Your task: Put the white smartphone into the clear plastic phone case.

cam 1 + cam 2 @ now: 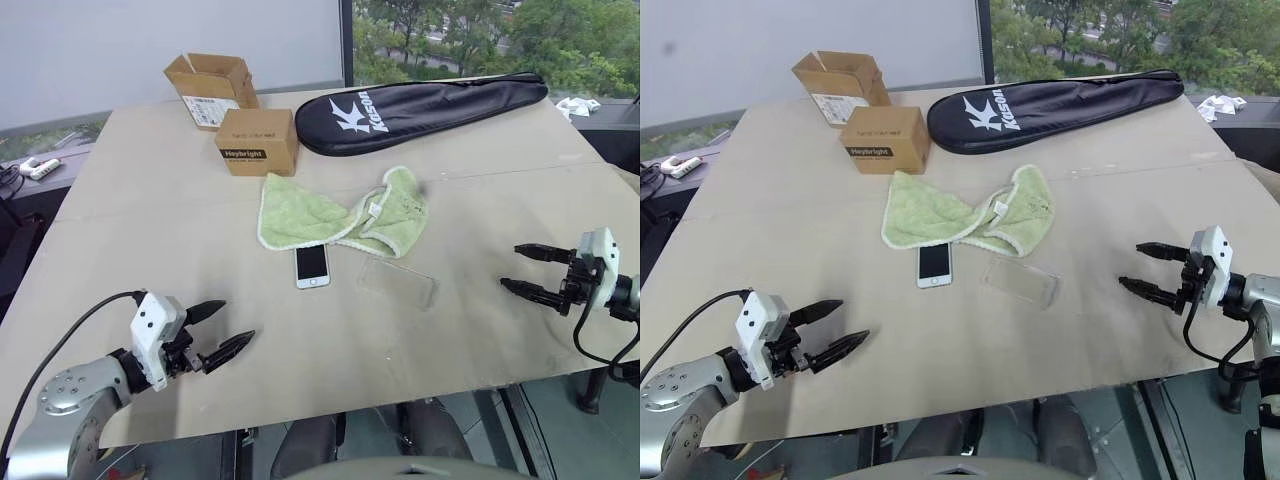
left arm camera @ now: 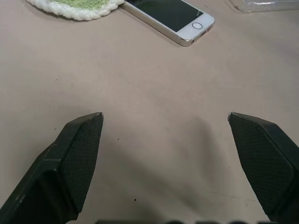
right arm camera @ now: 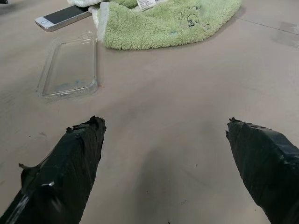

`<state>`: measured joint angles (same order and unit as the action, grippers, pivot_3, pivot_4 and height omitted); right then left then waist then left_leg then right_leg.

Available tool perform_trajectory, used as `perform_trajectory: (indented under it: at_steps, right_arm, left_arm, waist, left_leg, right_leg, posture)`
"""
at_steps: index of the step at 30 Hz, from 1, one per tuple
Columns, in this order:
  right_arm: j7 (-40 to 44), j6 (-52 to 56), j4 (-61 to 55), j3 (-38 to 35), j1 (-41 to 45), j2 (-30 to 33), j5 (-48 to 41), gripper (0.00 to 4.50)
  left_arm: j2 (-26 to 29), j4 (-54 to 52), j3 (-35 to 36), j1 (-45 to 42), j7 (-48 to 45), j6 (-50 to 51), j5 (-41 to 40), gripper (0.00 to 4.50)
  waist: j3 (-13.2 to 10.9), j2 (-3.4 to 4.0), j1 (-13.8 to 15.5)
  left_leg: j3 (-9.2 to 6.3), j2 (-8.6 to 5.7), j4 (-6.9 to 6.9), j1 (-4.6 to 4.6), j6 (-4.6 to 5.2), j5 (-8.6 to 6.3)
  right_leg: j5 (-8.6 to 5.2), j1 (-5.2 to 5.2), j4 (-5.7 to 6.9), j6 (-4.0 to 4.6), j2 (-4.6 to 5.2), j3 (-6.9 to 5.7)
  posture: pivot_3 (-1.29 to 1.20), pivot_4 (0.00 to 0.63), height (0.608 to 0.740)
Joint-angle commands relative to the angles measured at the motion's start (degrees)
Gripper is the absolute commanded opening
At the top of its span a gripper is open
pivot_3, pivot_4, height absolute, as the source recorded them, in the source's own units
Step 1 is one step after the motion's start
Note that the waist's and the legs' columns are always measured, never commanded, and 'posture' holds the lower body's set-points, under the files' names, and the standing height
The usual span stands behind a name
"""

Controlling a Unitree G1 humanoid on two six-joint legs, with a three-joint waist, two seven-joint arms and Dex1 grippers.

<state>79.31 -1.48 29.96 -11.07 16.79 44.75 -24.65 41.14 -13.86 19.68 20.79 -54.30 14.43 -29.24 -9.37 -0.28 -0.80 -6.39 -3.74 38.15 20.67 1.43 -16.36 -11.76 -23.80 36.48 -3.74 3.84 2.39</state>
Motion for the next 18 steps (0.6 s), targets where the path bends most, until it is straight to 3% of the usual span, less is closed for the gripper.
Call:
perform_trajectory:
  at_steps: [1, 7, 18]
  right_arm:
    - [0.3, -1.0, -3.1, -0.5, -0.2, -0.3, -0.3, 4.5]
    - [-1.8, 0.3, -9.6, -0.6, -2.5, -2.3, -0.9, 4.5]
    - [-7.8, 2.4, -12.9, 1.3, 2.3, -6.4, -0.2, 4.5]
  left_arm:
    - [0.3, -2.7, 0.6, 1.0, -0.7, -1.0, 0.2, 4.44]
    - [0.5, -4.0, 1.0, 1.7, -1.1, 0.2, -0.2, 4.44]
    - [-0.1, -5.4, 1.7, 0.8, -0.9, -0.5, -0.8, 4.44]
  waist:
    - [0.0, 0.0, 0.0]
    - [0.0, 0.01, 0.0]
    - [0.0, 0.01, -0.2]
  left_leg:
    - [0.0, 0.0, 0.0, 0.0, 0.0, 0.0]
    - [-0.03, 0.0, -0.04, 0.01, 0.0, 0.0]
    - [-0.03, 0.0, -0.05, 0.02, 0.0, -0.01]
  right_leg:
    - [0.0, 0.0, 0.0, 0.0, 0.0, 0.0]
    - [0.0, 0.0, -0.03, -0.01, 0.02, -0.02]
    - [0.0, 0.0, -0.09, 0.0, 0.03, -0.02]
  posture:
    - [0.0, 0.15, 0.74]
    - [0.0, 0.15, 0.74]
    - [0.0, 0.15, 0.74]
